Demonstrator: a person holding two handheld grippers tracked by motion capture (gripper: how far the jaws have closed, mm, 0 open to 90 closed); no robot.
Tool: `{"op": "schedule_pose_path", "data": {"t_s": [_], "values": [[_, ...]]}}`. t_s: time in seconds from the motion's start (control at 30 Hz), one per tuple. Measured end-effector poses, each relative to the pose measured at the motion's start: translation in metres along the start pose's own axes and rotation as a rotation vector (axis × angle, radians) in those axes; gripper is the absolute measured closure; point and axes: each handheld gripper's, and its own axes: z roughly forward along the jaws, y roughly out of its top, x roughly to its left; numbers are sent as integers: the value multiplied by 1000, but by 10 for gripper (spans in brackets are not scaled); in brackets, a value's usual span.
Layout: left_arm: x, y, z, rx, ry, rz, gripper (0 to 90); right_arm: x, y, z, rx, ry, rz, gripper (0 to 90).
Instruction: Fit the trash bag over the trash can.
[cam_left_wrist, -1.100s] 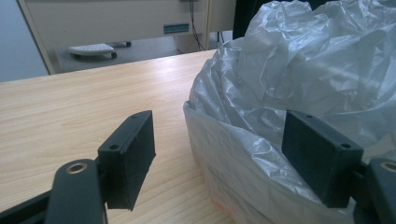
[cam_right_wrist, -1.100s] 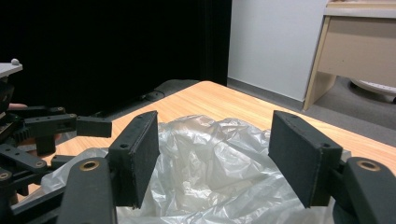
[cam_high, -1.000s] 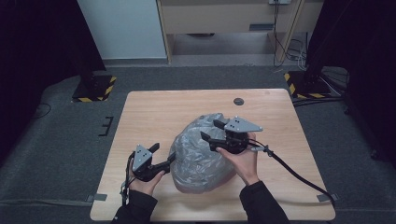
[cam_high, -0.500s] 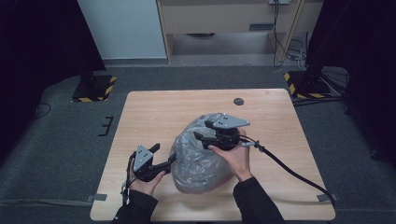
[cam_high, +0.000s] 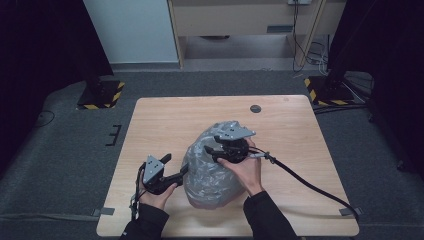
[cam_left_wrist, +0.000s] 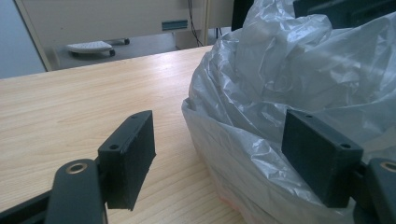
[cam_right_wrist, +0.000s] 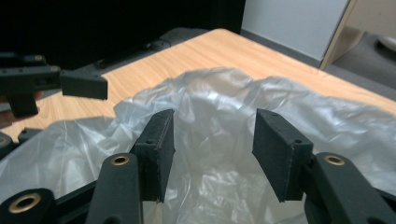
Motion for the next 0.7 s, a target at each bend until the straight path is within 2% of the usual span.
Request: {"op": "schedule_pose_path", "data": {"t_s": [0.17,0.33,0.53,0.57,0.6,0.7], "values": [[0,0,0,0,0,0,255,0,-1,2,33,14,-18,511],[0,0,0,-3,-1,-2,255,3,0,5,99,24,-51,529],[0,1,0,-6,-4,-1,255,2,2,10,179,46,-52,534],[0,1,0,-6,-4,-1,255,2,2,10,179,46,-52,534],[0,1,-1,-13,-5,-3,255,1,3,12,212,47,-55,534],[1,3,-3,-34,-3,-5,255,2,3,13,236,45,-57,537]]}}
